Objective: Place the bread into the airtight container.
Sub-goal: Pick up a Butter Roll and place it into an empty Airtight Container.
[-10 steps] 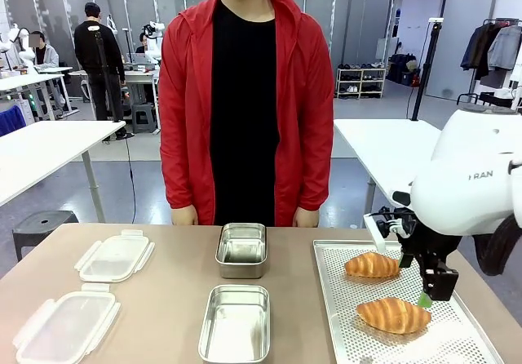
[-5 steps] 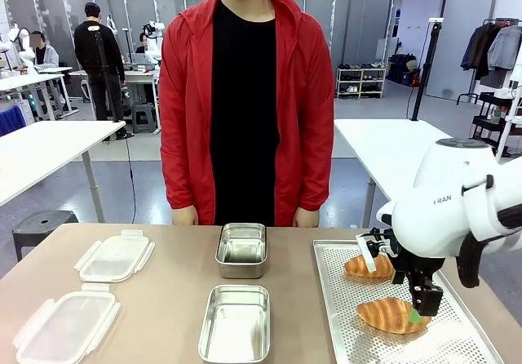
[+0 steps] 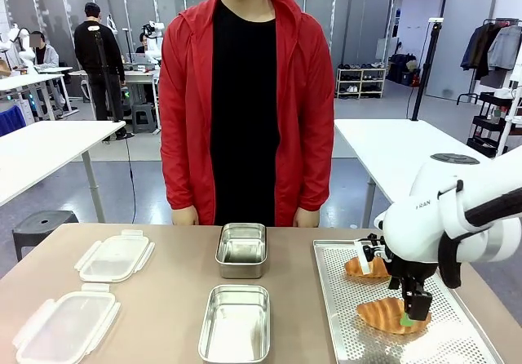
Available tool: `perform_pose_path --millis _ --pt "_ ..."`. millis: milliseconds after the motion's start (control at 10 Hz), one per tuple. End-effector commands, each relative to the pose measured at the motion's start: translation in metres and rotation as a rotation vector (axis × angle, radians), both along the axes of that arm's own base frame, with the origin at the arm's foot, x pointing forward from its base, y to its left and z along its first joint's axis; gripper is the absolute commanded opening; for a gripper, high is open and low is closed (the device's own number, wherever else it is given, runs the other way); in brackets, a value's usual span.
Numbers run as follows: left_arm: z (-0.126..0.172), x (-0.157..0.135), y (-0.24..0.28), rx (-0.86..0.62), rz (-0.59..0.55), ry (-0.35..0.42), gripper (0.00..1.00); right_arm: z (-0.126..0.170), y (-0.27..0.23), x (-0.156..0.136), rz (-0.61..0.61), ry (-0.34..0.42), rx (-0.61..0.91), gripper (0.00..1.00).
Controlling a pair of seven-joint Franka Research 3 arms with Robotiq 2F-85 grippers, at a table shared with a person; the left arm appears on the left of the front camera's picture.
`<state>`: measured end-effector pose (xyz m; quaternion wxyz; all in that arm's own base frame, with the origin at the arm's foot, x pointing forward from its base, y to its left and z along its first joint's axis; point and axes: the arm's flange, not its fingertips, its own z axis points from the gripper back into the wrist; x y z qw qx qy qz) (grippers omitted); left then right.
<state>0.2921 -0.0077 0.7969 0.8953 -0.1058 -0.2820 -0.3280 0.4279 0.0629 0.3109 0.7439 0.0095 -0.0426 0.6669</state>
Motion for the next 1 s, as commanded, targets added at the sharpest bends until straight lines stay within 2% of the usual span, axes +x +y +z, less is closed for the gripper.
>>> perform_pose_path --millis 0,200,300,400,500,600,700,800,900 --pt "0.003 0.000 -0.001 -0.012 -0.005 -0.006 1.00 -0.009 -0.001 0.013 -0.008 0.042 0.048 1.00" --pt "0.003 0.000 -0.001 -0.012 -0.005 -0.006 1.00 -0.015 0.001 0.017 -0.010 0.056 0.032 1.00" --pt "0.003 0.000 -0.001 -0.012 -0.005 -0.006 1.00 -0.018 0.002 0.018 -0.012 0.068 0.026 0.96" --pt "0.003 0.000 -0.001 -0.012 -0.005 -0.006 1.00 -0.018 0.003 0.019 -0.003 0.064 0.028 0.82" --pt "0.003 0.000 -0.001 -0.012 -0.005 -0.006 1.00 -0.016 0.002 0.019 -0.001 0.064 0.025 0.76" --pt "0.003 0.000 -0.001 -0.012 -0.005 -0.006 1.00 -0.015 0.002 0.019 -0.003 0.070 0.024 0.63" --pt "0.003 0.000 -0.001 -0.012 -0.005 -0.006 1.00 -0.015 0.002 0.019 -0.003 0.081 0.023 0.56" --pt "0.003 0.000 -0.001 -0.012 -0.005 -0.006 1.00 -0.013 0.004 0.019 0.003 0.089 0.022 0.43" --pt "0.003 0.000 -0.001 -0.012 -0.005 -0.006 1.00 -0.007 0.006 0.018 0.006 0.089 0.028 0.36"
